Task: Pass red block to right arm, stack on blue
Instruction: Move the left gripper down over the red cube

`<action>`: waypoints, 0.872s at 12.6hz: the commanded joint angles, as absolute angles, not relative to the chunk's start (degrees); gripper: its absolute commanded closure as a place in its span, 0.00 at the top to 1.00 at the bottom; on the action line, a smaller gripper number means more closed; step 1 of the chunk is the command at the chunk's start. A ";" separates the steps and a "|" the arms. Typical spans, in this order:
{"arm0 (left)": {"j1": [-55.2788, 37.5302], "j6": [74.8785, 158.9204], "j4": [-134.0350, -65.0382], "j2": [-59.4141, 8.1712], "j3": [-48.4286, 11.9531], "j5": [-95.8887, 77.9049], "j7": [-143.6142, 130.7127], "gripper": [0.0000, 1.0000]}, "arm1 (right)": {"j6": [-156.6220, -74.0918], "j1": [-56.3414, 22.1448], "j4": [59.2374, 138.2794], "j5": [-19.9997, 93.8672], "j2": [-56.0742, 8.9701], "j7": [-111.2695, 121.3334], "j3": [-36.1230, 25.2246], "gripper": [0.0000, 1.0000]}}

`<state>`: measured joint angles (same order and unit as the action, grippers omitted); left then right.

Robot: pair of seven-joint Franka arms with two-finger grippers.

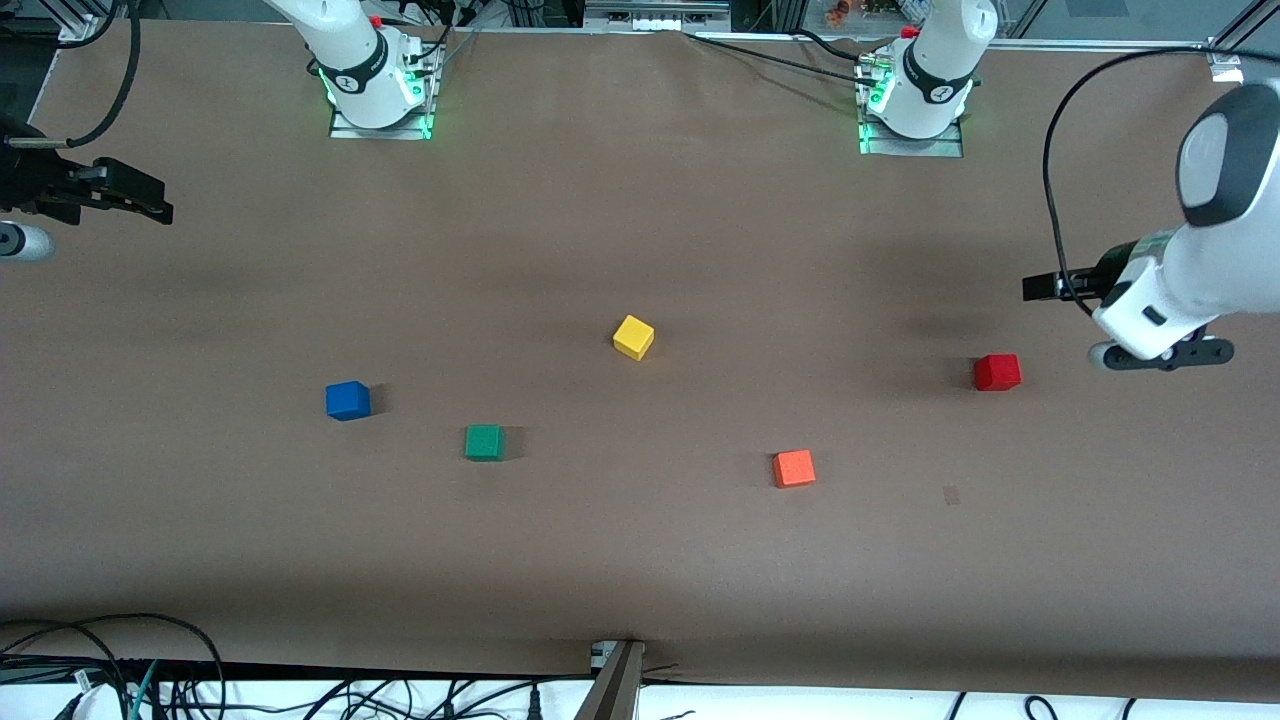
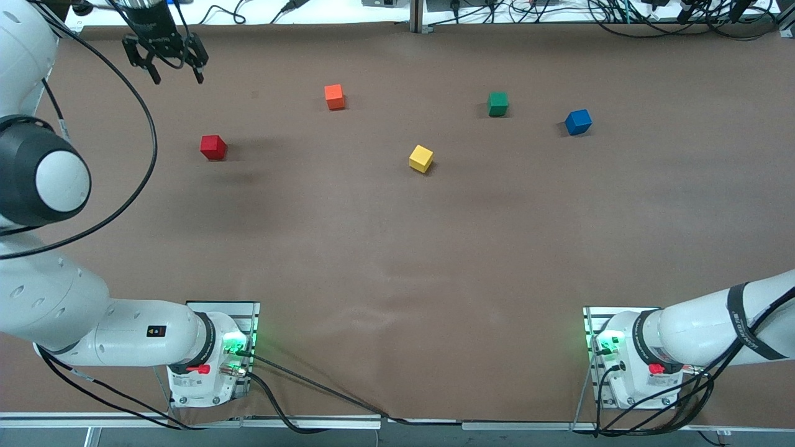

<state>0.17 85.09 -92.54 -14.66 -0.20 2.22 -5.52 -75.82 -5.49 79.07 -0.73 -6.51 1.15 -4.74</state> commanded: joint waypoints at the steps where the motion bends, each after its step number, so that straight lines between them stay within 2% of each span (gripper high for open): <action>1: 2.28 85.86 -91.85 -20.72 -0.26 2.29 -4.66 1.00 | -75.94 -5.27 78.22 -0.88 -7.03 2.64 -4.57 1.00; 5: 5.53 95.24 -93.68 -26.01 -0.26 4.48 2.18 1.00 | -75.94 -5.36 78.13 -0.88 -7.12 2.11 -4.48 1.00; 11: 5.80 123.27 -111.16 -25.31 -0.35 8.53 2.37 1.00 | -76.02 -6.33 78.13 -0.97 -7.38 2.11 -4.39 1.00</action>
